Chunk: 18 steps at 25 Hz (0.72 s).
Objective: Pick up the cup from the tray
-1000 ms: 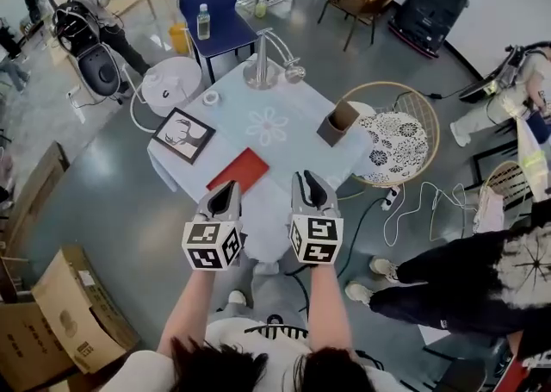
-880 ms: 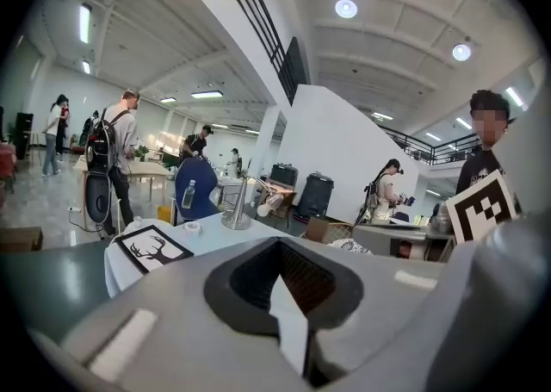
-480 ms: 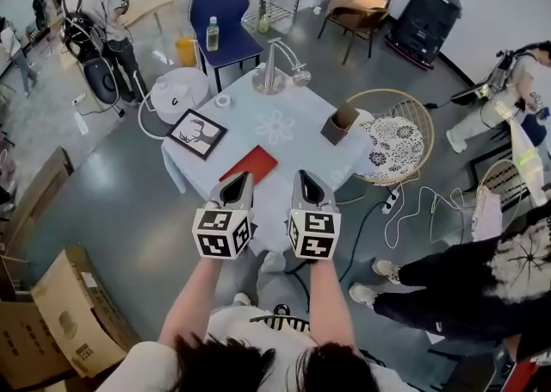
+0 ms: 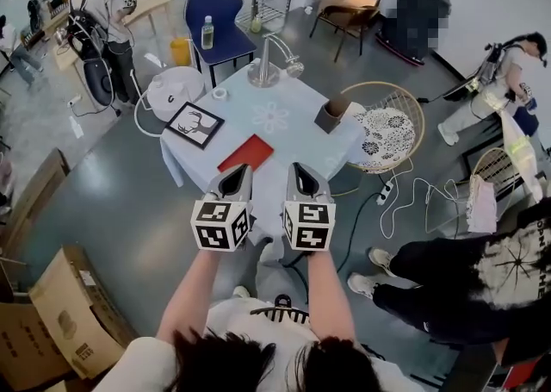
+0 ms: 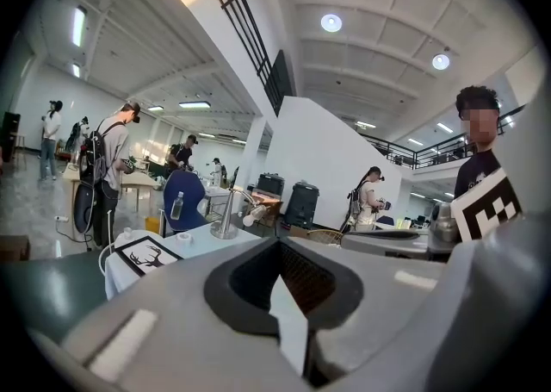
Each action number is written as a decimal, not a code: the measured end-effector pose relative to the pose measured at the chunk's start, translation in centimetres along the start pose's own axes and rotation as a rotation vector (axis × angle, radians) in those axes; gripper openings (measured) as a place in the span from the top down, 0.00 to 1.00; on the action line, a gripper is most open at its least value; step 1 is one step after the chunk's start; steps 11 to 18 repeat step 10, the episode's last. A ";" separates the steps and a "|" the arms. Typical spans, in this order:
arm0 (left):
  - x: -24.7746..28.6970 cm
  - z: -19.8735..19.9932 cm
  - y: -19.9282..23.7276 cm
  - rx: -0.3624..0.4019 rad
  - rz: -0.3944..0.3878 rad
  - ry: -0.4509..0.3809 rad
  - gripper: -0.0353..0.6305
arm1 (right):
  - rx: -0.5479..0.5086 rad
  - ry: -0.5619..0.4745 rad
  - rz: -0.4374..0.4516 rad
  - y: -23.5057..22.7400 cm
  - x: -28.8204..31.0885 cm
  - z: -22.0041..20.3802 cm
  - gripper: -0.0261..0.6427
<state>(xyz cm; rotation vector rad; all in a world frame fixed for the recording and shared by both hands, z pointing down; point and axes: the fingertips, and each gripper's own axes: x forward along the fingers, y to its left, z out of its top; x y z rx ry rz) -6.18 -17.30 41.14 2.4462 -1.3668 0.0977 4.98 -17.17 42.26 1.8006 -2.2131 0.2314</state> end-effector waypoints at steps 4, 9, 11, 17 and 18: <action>-0.9 0.0 -0.7 0.000 -0.017 -0.004 0.95 | -0.010 -0.008 -0.006 0.6 -1.3 0.3 0.92; -1.8 -0.4 -1.2 0.013 -0.030 -0.003 0.95 | -0.016 -0.013 -0.007 1.3 -2.4 0.1 0.92; -2.0 -0.6 -1.3 0.015 -0.032 -0.003 0.95 | -0.015 -0.015 -0.008 1.4 -2.6 0.0 0.92; -2.0 -0.6 -1.3 0.015 -0.032 -0.003 0.95 | -0.015 -0.015 -0.008 1.4 -2.6 0.0 0.92; -2.0 -0.6 -1.3 0.015 -0.032 -0.003 0.95 | -0.015 -0.015 -0.008 1.4 -2.6 0.0 0.92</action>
